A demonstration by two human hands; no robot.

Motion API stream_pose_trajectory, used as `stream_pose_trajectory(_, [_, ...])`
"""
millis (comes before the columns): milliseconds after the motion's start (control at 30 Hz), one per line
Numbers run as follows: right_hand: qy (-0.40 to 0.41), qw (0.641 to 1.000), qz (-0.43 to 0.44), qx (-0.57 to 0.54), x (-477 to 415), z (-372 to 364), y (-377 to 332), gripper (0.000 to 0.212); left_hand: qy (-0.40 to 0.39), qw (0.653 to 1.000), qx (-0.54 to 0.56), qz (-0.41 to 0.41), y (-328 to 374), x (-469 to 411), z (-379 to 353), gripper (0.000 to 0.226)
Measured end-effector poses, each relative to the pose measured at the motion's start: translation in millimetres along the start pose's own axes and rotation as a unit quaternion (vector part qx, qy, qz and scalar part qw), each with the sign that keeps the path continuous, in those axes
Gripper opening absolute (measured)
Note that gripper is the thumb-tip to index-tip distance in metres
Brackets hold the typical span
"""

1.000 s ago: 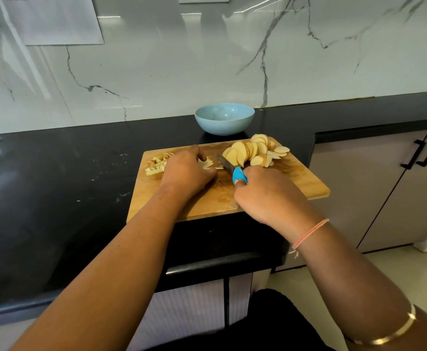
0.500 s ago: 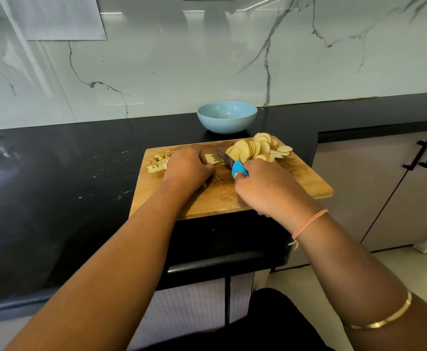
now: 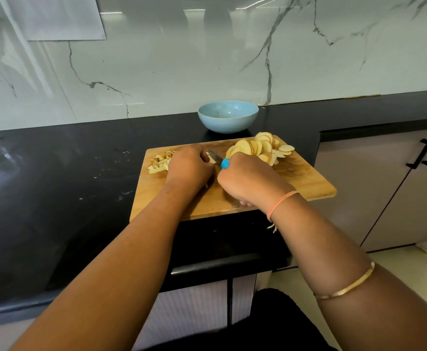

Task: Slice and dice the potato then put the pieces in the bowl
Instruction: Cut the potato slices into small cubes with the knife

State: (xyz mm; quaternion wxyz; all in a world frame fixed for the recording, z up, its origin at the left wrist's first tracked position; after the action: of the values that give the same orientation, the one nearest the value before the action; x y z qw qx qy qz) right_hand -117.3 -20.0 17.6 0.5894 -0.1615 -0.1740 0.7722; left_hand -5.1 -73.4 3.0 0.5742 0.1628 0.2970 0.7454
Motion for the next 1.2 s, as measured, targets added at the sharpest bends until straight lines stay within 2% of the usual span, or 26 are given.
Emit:
stream_pose_trajectory(100, [-0.017, 1.000, -0.014, -0.002, 2, 8, -3, 0.021, -0.004, 1.000, -0.002, 0.006, 0, -1, -1, 0.012])
stream_pose_trajectory(267, [-0.034, 0.999, -0.002, 0.000, 30, 13, -5, 0.005, 0.004, 1.000, -0.027, 0.003, 3, 0, 0, 0.015])
stream_pose_trajectory(400, [-0.022, 0.999, 0.031, 0.014, 53, 12, -3, 0.023, -0.013, 1.000, -0.027, 0.007, 4, 0, 1, 0.011])
stream_pose_trajectory(467, [-0.013, 0.999, 0.031, 0.016, 54, 14, 1, 0.024, -0.010, 1.000, -0.026, 0.005, 1, -1, 1, 0.013])
stream_pose_trajectory(633, [0.032, 0.999, 0.030, 0.011, 32, 13, -1, 0.014, -0.009, 1.000, -0.010, 0.010, -4, -2, 0, 0.010])
stream_pose_trajectory(700, [0.020, 0.999, 0.023, 0.012, 19, 7, -4, 0.010, -0.004, 1.000, -0.003, 0.007, -3, -2, 1, 0.010])
stream_pose_trajectory(833, [-0.005, 1.000, 0.008, -0.016, 6, -3, -4, 0.015, 0.000, 1.000, -0.001, 0.011, -5, -2, 1, 0.009])
stream_pose_trajectory(1033, [-0.022, 1.000, 0.007, -0.007, 25, 5, -3, 0.009, 0.001, 1.000, 0.011, 0.017, -3, -2, 0, 0.011])
stream_pose_trajectory(1200, [-0.044, 0.999, 0.016, 0.015, 50, 13, 0, 0.028, 0.012, 0.999, 0.028, 0.015, -7, 0, 3, 0.014])
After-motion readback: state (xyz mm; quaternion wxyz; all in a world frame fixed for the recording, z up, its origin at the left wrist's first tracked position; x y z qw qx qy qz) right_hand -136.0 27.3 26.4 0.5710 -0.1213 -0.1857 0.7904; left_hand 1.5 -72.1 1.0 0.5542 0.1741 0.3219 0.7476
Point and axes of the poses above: each hand's wrist, its own x-axis away from the middle knuckle, its own z-axis out of the back of the hand, y = z × x, the point moved 6 cm from there along -x, towards the middle knuckle, and after that the axes turned 13 degrees about z, right-handed, at the moved point
